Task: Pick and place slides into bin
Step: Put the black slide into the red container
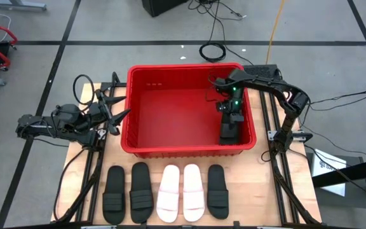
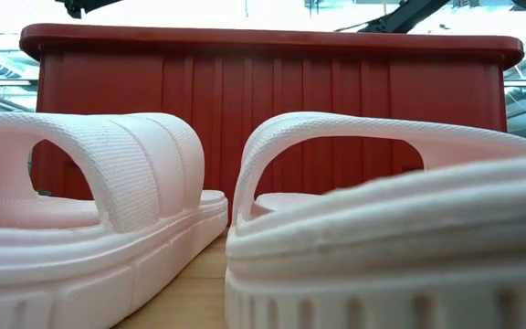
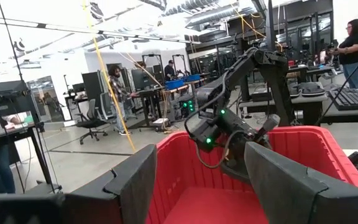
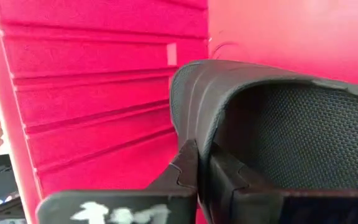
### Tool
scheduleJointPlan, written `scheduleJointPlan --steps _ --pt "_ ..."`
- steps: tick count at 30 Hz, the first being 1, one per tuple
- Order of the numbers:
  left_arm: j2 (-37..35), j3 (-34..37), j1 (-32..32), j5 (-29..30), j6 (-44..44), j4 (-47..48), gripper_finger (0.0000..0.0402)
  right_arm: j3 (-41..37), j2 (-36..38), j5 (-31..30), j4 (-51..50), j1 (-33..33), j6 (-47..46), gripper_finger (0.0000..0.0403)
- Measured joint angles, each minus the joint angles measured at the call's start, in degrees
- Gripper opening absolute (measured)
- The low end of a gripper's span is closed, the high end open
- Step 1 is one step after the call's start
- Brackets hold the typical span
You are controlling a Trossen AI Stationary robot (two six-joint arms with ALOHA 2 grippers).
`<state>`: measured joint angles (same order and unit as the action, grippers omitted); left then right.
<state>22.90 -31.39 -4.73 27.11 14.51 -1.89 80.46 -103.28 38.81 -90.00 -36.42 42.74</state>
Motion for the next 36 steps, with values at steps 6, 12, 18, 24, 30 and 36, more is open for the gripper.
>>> scheduleJointPlan --steps 6,12,18,24,30,36 --pt "-0.01 0.02 0.0 0.0 0.02 -0.15 0.025 -2.82 0.0 -2.28 0.34 1.58 0.74 0.0001" --pt "0.0 0.02 0.0 0.0 0.04 -0.13 0.025 -3.6 0.0 -2.41 0.24 1.68 1.51 0.0" --pt "-0.01 0.01 0.0 0.01 0.1 -0.11 0.025 -3.66 0.0 -3.18 3.19 1.73 -0.42 0.001" --pt "0.0 0.02 -0.01 0.0 0.41 -0.03 0.025 -3.66 0.0 -5.02 4.61 2.14 -4.55 0.0046" --pt "0.0 0.02 0.0 0.02 0.39 0.16 0.025 -3.66 -0.02 -6.01 0.61 3.73 -4.64 0.0072" --pt "0.0 0.02 0.0 0.0 0.34 0.2 0.025 -3.66 -0.02 -5.99 1.9 4.61 -4.75 0.0084"
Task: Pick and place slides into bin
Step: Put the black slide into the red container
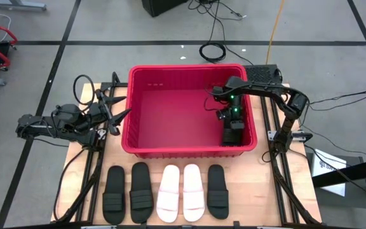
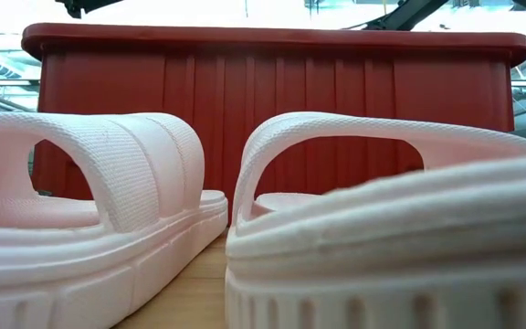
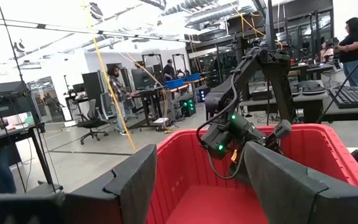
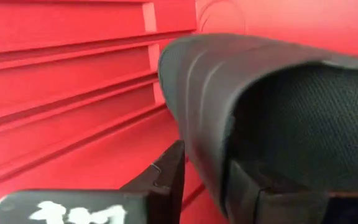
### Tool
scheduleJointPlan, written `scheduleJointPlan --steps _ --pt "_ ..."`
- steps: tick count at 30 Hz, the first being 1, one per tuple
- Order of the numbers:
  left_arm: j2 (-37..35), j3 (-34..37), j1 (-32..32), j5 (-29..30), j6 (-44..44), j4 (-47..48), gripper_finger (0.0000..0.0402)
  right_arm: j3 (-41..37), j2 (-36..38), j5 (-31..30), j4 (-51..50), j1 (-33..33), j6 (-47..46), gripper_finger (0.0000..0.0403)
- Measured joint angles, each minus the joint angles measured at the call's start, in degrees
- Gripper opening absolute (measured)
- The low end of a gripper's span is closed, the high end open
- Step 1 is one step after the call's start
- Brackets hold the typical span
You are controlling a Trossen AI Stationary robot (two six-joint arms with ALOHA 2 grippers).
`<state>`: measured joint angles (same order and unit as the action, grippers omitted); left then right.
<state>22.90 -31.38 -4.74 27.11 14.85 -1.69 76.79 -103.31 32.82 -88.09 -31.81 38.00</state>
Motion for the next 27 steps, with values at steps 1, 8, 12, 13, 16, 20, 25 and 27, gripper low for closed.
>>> scheduleJointPlan --steps 1,8,12,13,16,20,25,27 --pt "0.0 -0.02 0.0 0.0 0.0 0.0 0.025 0.0 0.0 0.0 0.48 0.07 -0.07 0.0087" --pt "0.0 0.0 0.0 0.0 -0.33 0.02 0.025 0.0 0.0 -0.04 2.51 0.07 -1.81 0.0118" --pt "0.0 -0.01 0.0 0.0 -0.31 0.03 0.025 0.0 0.0 -0.09 2.55 0.07 -2.67 0.0145" --pt "-0.02 0.0 0.0 0.02 -0.22 0.02 0.025 0.0 0.0 -0.13 2.54 0.07 -2.69 0.0152" --pt "0.0 0.0 -0.01 0.01 -0.11 0.04 0.025 0.0 0.0 -0.23 2.89 0.07 -3.32 0.0173" --pt "-0.01 0.0 0.0 0.02 -0.09 0.04 0.025 0.01 0.0 -4.44 3.93 0.07 -4.31 0.0199" --pt "-0.01 -0.02 0.0 0.02 0.03 0.04 0.025 0.02 0.0 -8.83 7.4 -0.04 -4.35 0.0226" --pt "-0.02 0.0 0.0 0.02 0.02 0.04 0.025 0.02 0.0 -8.93 8.68 -0.07 -4.3 0.0234"
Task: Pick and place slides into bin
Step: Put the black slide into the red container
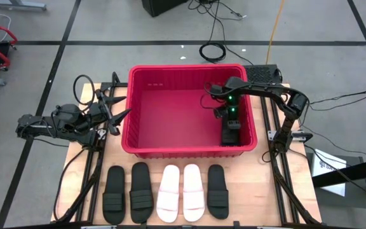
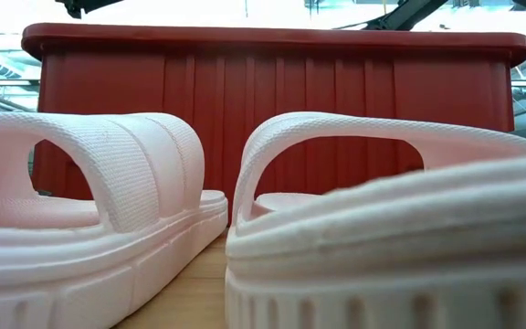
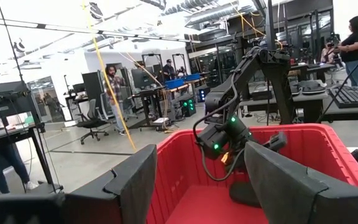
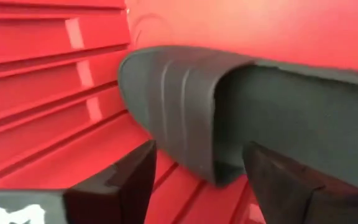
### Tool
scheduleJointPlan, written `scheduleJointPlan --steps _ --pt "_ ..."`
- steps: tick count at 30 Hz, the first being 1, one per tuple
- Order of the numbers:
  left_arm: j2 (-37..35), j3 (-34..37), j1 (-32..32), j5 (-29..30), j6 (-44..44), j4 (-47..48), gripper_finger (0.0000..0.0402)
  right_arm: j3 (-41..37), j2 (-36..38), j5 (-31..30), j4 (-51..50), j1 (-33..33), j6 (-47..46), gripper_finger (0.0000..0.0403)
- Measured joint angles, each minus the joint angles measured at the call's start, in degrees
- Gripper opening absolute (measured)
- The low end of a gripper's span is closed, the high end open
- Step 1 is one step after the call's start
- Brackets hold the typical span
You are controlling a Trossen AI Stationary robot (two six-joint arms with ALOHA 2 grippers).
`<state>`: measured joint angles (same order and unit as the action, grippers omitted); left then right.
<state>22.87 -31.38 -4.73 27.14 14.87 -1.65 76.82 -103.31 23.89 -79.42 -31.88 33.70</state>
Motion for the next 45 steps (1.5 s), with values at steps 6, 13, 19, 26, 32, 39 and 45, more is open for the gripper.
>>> scheduleJointPlan --steps 6,13,19,26,32,39,45 --pt "0.02 0.0 0.0 0.0 0.0 0.0 0.025 0.02 0.0 -2.0 3.14 0.02 0.15 0.0242" --pt "0.02 0.0 0.0 0.0 -0.02 0.0 0.025 0.11 0.0 -9.7 4.33 -0.36 -0.07 0.0236" --pt "0.01 0.0 0.0 0.0 -0.03 0.0 0.025 2.35 0.0 -10.63 5.98 -1.18 -0.63 0.0233" --pt "0.0 0.0 0.71 0.0 -0.13 0.07 0.025 7.43 0.01 -11.99 9.1 -2.45 -0.45 0.0232" --pt "0.01 0.0 1.78 0.0 -0.13 0.2 0.025 9.17 0.0 -23.53 19.01 -2.46 1.5 0.0229" --pt "0.01 0.0 1.88 0.0 -0.61 0.2 0.025 10.78 0.44 -33.02 33.24 -1.7 -0.55 0.0228" --pt "0.02 0.0 1.88 0.0 -0.66 0.19 0.025 10.78 3.46 -33.06 45.47 -1.15 -3.04 0.0225"
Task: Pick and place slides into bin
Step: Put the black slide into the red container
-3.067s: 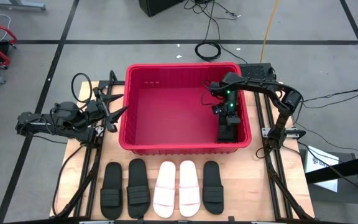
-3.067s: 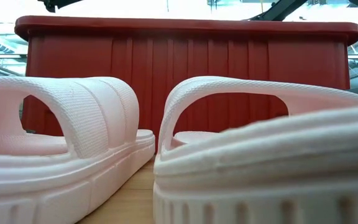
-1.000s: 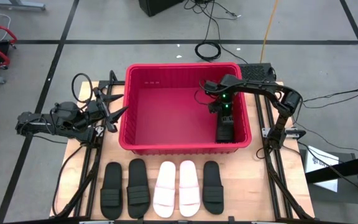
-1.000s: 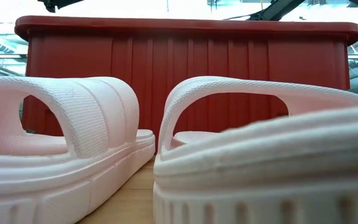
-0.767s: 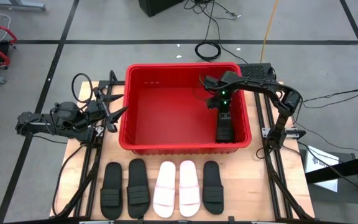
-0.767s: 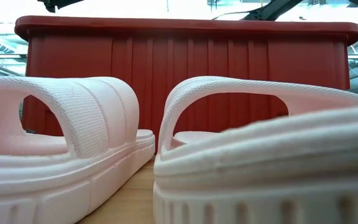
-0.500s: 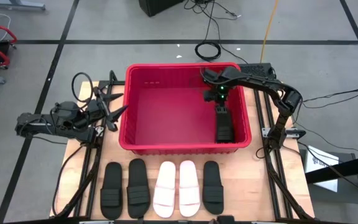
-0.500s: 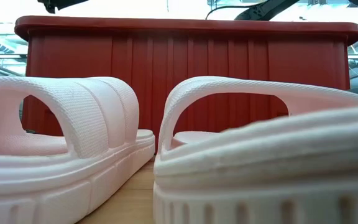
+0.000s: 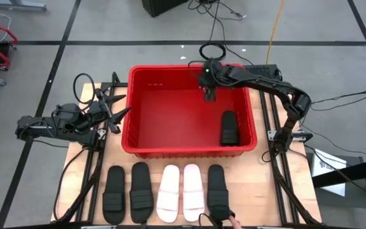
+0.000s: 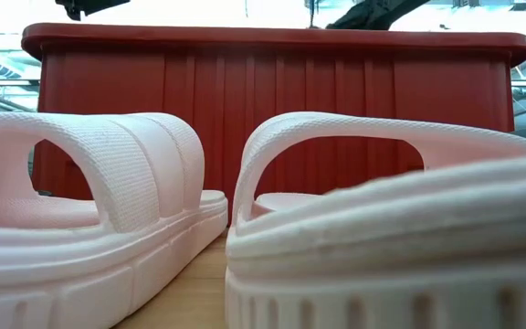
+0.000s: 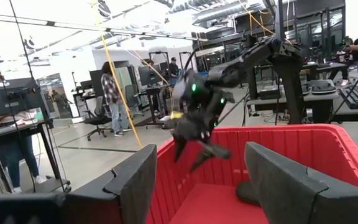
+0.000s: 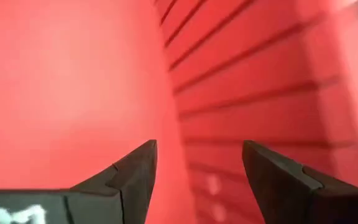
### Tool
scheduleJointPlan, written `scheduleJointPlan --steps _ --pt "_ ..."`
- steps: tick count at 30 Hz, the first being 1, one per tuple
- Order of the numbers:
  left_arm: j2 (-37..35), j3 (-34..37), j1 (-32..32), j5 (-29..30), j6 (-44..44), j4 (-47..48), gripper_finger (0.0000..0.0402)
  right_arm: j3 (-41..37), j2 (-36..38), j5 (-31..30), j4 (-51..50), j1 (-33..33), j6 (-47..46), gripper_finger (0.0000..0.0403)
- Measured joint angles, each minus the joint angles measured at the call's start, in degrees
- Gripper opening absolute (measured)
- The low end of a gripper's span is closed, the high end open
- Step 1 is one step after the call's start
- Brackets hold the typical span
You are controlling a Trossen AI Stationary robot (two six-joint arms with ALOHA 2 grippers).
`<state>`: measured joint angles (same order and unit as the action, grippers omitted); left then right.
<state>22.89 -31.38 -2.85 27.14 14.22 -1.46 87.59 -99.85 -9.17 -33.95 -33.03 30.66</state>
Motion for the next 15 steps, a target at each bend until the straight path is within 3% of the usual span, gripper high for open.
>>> scheduleJointPlan --steps 9,15 --pt "0.0 0.0 0.0 -0.02 0.09 0.0 0.025 0.0 9.62 0.19 18.34 3.33 -7.66 0.0221" --pt "-0.01 0.0 0.0 -0.02 -0.6 0.01 0.025 0.0 14.74 1.5 22.52 6.68 -18.46 0.0221"
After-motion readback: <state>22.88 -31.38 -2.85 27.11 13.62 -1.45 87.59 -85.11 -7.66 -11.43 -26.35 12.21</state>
